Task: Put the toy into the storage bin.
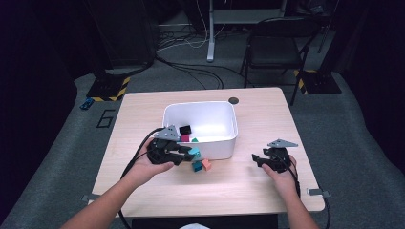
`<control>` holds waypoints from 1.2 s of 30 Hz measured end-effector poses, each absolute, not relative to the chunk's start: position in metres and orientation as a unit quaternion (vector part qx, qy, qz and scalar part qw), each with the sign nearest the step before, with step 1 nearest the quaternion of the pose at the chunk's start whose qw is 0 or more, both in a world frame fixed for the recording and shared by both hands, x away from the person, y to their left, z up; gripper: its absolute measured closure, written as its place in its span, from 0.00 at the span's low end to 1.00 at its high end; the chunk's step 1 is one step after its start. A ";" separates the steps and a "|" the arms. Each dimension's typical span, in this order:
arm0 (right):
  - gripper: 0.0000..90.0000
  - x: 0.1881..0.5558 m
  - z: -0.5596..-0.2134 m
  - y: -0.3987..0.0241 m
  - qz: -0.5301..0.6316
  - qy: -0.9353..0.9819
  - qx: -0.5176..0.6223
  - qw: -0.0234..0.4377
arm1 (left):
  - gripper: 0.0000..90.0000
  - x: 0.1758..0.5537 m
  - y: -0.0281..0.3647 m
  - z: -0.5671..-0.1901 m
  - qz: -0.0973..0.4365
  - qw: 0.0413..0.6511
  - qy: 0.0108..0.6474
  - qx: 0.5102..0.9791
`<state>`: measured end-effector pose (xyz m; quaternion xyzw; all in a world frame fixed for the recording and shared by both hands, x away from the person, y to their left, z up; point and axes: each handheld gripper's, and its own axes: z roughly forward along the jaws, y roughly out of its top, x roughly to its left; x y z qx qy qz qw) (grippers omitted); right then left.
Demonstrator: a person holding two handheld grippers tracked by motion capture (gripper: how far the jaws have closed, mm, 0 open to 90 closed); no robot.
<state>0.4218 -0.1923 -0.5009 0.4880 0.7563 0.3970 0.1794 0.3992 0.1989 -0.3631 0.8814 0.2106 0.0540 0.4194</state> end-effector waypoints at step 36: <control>0.45 0.422 -0.501 -0.193 0.397 0.757 0.487 0.178 | 0.75 0.458 0.223 -0.356 0.094 0.421 0.292 0.854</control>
